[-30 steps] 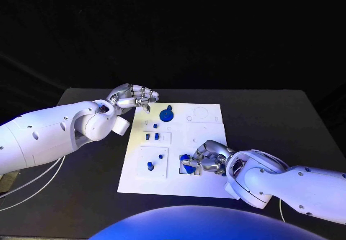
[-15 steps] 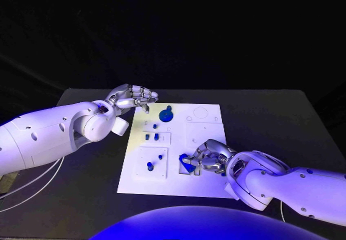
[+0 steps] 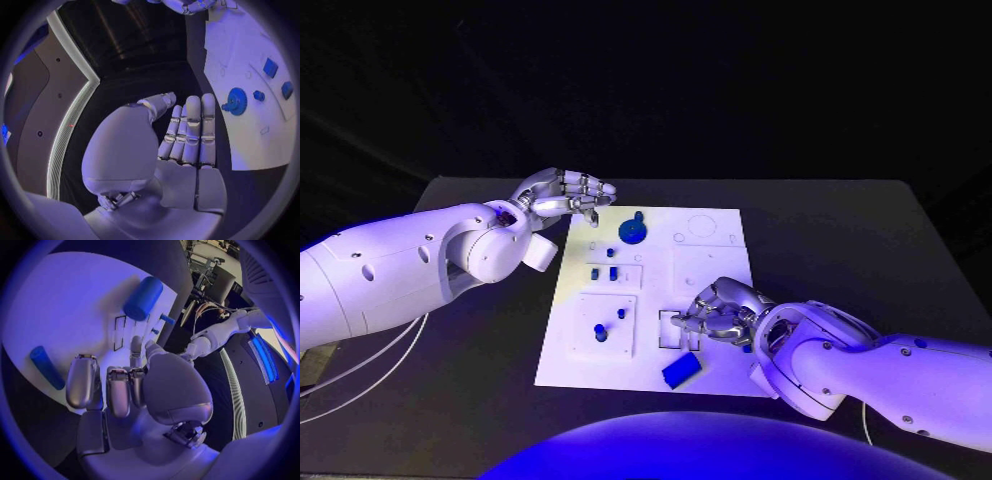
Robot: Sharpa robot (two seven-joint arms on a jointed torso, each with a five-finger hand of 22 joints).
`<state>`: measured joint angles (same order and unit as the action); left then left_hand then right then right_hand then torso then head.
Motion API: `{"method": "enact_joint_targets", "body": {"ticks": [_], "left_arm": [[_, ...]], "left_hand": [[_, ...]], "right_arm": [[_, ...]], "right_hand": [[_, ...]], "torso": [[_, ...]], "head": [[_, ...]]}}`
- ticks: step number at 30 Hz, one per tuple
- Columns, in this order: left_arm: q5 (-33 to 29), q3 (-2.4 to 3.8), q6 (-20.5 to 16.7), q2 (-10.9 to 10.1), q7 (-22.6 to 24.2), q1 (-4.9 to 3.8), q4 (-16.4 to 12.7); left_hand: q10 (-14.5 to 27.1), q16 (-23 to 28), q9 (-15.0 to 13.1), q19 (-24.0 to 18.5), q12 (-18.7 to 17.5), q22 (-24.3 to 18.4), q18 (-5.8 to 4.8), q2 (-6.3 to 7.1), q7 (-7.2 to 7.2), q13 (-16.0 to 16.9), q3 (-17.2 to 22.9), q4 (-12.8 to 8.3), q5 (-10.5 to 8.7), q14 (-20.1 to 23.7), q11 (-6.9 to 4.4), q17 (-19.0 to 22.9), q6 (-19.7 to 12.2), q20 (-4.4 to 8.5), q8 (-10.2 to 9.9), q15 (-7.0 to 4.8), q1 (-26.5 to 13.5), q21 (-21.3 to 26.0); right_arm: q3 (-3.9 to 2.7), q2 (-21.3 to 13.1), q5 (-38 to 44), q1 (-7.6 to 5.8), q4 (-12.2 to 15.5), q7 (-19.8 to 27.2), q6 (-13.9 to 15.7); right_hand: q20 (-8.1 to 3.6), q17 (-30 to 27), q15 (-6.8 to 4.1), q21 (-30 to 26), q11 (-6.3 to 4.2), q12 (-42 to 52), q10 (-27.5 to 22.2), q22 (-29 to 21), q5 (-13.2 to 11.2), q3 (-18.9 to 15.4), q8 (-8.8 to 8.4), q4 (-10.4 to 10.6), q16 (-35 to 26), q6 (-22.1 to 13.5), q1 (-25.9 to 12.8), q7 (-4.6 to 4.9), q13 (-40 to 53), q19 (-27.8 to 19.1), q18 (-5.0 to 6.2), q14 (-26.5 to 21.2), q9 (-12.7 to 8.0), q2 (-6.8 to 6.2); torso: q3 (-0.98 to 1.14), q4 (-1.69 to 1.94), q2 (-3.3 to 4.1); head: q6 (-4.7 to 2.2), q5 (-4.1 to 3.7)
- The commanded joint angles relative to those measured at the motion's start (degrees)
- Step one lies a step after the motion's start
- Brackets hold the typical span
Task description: Assemble the parts on the task board
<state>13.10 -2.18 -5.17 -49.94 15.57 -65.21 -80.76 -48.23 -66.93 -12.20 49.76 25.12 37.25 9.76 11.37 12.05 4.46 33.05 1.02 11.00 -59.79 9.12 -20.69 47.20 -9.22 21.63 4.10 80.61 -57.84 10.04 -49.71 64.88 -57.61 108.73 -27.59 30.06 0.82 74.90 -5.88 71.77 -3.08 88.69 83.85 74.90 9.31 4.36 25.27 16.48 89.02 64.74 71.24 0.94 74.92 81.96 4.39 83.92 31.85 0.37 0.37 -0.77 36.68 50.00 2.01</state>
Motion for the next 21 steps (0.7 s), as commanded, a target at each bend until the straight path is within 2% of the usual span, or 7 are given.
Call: {"method": "enact_joint_targets", "body": {"ticks": [1, 15, 21], "left_arm": [[-0.15, 0.05, 0.79, 0.06, 0.3, -0.02, -0.17], [-0.15, 0.05, 0.77, 0.02, 0.28, -0.02, -0.15], [-0.15, 0.05, 0.77, 0.03, 0.31, -0.02, -0.14]], "left_hand": [[0.39, -0.36, 0.06, -0.33, 0.2, 0.02, 0.85, -0.37, 0.34, 0.0, 0.0, -0.41, 0.27, 0.52, -0.18, 0.03, -0.52, -0.23, 0.2, 0.07, -0.28, -0.09], [0.39, -0.36, 0.06, -0.33, 0.2, 0.02, 0.85, -0.37, 0.34, 0.0, 0.0, -0.41, 0.27, 0.52, -0.18, 0.03, -0.52, -0.23, 0.2, 0.07, -0.28, -0.09], [0.39, -0.36, 0.06, -0.33, 0.2, 0.02, 0.85, -0.37, 0.34, 0.0, 0.0, -0.41, 0.27, 0.52, -0.18, 0.03, -0.52, -0.23, 0.2, 0.07, -0.28, -0.09]], "right_arm": [[0.01, 0.08, 1.07, 0.07, -0.01, -0.85, -1.03], [0.01, -0.28, 2.17, 0.07, 0.06, 0.23, -0.02], [0.0, -0.61, 2.31, 0.07, 0.21, 1.63, -0.19]], "right_hand": [[-0.33, 10.86, -0.18, 0.17, 0.13, 0.03, 5.7, 4.96, -0.34, -0.17, -0.2, 0.24, 0.15, -0.2, -0.99, 0.05, 14.15, 0.15, -0.39, 5.3, 0.01, 0.02], [-0.32, 10.8, -0.16, 0.1, 0.15, -0.08, 5.66, 4.95, -0.35, -0.34, -0.2, 0.27, 0.13, -0.18, -1.42, 0.07, 14.08, 0.13, -0.38, 5.29, 0.03, -0.07], [-0.31, 10.6, -0.15, 0.0, 0.13, -0.37, 5.57, 4.95, -0.31, -0.51, -0.3, -0.03, 0.09, -0.41, -1.14, 0.03, 13.89, 0.1, -0.37, 5.25, 0.05, -0.81]], "torso": [[-0.01, -0.03, -0.01], [0.04, -0.01, 0.03], [0.05, -0.04, 0.03]], "head": [[0.0, 0.01], [0.0, 0.06], [0.0, 0.04]]}}
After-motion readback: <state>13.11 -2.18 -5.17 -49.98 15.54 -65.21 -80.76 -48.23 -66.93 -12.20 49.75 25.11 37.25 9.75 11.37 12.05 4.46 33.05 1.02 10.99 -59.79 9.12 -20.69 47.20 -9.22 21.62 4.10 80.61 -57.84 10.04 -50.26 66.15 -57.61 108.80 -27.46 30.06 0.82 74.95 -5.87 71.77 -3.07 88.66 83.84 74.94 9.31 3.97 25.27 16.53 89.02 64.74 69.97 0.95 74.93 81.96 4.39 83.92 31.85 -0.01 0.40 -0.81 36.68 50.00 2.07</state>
